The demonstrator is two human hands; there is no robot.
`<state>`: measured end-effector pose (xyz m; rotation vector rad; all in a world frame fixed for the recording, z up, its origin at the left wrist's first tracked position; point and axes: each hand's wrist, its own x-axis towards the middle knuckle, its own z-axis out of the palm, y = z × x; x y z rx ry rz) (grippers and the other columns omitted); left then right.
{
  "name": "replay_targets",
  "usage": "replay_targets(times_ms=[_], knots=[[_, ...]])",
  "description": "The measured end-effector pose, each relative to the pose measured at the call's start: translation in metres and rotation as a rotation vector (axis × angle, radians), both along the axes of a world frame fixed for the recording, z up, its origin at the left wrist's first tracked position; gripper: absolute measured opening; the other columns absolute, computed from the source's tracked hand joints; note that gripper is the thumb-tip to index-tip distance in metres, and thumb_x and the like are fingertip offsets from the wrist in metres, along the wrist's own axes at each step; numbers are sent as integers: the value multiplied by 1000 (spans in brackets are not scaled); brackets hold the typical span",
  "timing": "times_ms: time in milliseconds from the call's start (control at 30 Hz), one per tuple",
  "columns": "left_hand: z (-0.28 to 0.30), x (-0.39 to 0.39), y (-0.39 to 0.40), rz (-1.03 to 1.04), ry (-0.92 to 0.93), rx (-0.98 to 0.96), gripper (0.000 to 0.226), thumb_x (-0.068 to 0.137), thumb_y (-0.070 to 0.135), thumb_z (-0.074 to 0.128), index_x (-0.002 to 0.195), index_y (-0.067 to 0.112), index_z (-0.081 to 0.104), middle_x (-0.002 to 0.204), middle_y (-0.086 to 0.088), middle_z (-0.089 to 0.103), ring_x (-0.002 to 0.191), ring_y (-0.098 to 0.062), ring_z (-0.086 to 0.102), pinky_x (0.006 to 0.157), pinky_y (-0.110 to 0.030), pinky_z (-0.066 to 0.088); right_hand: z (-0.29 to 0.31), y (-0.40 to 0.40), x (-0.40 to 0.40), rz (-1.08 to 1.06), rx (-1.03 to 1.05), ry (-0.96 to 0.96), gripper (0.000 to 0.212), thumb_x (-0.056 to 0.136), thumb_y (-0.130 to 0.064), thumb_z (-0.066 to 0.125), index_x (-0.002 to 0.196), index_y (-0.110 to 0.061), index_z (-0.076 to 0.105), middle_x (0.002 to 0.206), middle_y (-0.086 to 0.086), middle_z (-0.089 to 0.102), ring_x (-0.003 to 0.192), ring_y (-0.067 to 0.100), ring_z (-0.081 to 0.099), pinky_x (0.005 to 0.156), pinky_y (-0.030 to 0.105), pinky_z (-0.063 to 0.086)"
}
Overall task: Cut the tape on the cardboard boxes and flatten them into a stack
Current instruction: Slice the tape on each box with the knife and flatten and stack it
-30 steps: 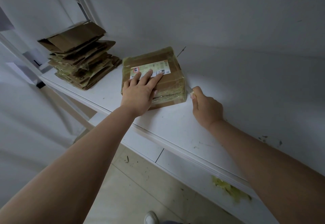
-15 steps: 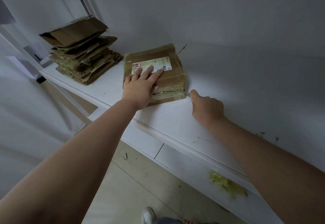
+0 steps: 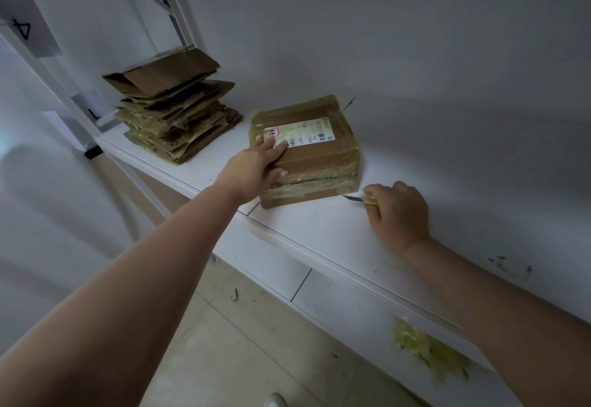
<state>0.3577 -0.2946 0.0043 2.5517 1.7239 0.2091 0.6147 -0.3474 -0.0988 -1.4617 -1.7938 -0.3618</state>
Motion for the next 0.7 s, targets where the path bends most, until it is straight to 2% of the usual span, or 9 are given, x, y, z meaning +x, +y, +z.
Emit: replay_targets(times_ms=[67,167,267,333,433,567,700], knots=[[-5,2,-1,6,65,84,56,99,35,48,150,21,31,156,-4,30,146,-28,21,105,-43,38,0,5,-7,116,9,-51,22,74,-11,60,91,-11,73,69,7,65,63,32,58,51,28,43],[-7,5,-2,17,120,141,52,101,34,44,150,21,32,153,-2,35,144,-27,27,98,-43,43,7,11,-28,276,8,-140,32,80,-17,49,101,-14,73,96,1,70,79,26,63,54,26,48],[-6,5,-2,17,165,153,52,101,35,42,150,23,30,153,-1,35,144,-26,27,96,-43,43,13,15,-45,328,-18,-185,31,78,-12,57,105,-17,72,111,-4,69,82,23,66,53,27,51],[-6,4,-1,15,178,149,52,101,36,40,151,24,29,154,-1,34,144,-25,26,97,-42,43,15,18,-50,307,-86,-176,35,75,-9,64,108,-17,70,112,-2,69,77,26,68,50,30,53],[-4,2,0,4,165,134,53,101,39,39,151,25,28,155,-1,32,144,-25,25,98,-43,43,23,18,-60,270,-210,-172,30,84,-14,63,114,-16,66,112,1,65,67,31,65,51,33,50],[-1,-3,3,-11,163,96,55,100,45,38,152,28,26,157,0,28,145,-23,23,102,-44,40,34,19,-68,266,-306,-252,29,91,-37,53,113,-22,64,111,-5,56,75,27,61,61,27,40],[-1,-1,4,-22,170,88,58,99,48,36,152,29,24,158,0,25,146,-22,20,104,-44,39,27,7,-62,272,-415,-244,31,91,-41,52,117,-28,62,111,-10,60,93,22,62,68,25,41]])
